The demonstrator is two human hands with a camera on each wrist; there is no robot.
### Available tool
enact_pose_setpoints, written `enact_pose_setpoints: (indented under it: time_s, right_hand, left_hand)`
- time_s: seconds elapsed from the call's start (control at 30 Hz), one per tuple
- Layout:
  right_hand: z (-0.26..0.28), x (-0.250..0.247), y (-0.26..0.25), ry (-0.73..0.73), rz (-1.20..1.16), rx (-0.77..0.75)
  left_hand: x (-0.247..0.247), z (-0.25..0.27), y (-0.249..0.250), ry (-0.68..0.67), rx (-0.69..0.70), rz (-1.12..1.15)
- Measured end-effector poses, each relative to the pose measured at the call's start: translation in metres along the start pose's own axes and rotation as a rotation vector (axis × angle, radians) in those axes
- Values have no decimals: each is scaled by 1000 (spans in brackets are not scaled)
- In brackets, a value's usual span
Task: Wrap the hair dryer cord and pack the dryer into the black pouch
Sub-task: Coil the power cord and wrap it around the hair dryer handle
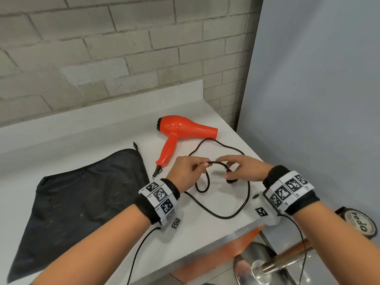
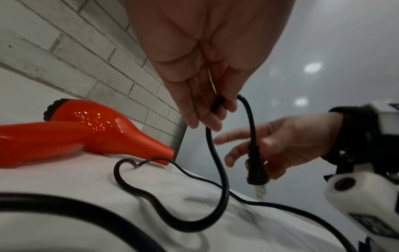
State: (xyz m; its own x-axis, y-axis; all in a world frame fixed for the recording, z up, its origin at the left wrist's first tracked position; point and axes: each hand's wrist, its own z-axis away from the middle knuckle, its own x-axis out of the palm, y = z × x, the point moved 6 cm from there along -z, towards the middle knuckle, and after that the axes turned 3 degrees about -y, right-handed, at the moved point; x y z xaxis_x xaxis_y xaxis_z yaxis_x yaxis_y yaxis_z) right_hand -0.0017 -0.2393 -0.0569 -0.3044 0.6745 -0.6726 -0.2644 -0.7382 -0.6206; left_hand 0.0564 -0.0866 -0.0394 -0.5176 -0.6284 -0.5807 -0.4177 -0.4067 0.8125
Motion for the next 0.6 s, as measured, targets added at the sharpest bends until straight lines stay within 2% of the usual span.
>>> enact_pose_setpoints:
  time_s: [0.07,0.23,0.3,0.37,0.47,0.53,0.6]
  right_hand:
    - [-1,14,-19,-100,-117,-110]
    - [-13,17,-22,1,-181,-154]
    - [-16,9,-21,84,-16,-133]
    - [-23,4,-13,141,273,-67]
    - [-29,15,2,21,510,99]
    - [-26,23,3,-98,550,122]
    - [-23,25,2,-138,515,149]
  left_hand:
    - [3,3,1,-17,18,3]
    - [-9,4,4,30,74,43]
    - [-10,3,2,-30,65,-2]
    - [-12,2,-8,-89,12,-94]
    - [-27,-4,-34,-130,-104,-294]
    - [-40,-9,-57,-175,-213,-441]
    - [-53,-15,-76,-216,-294,-543]
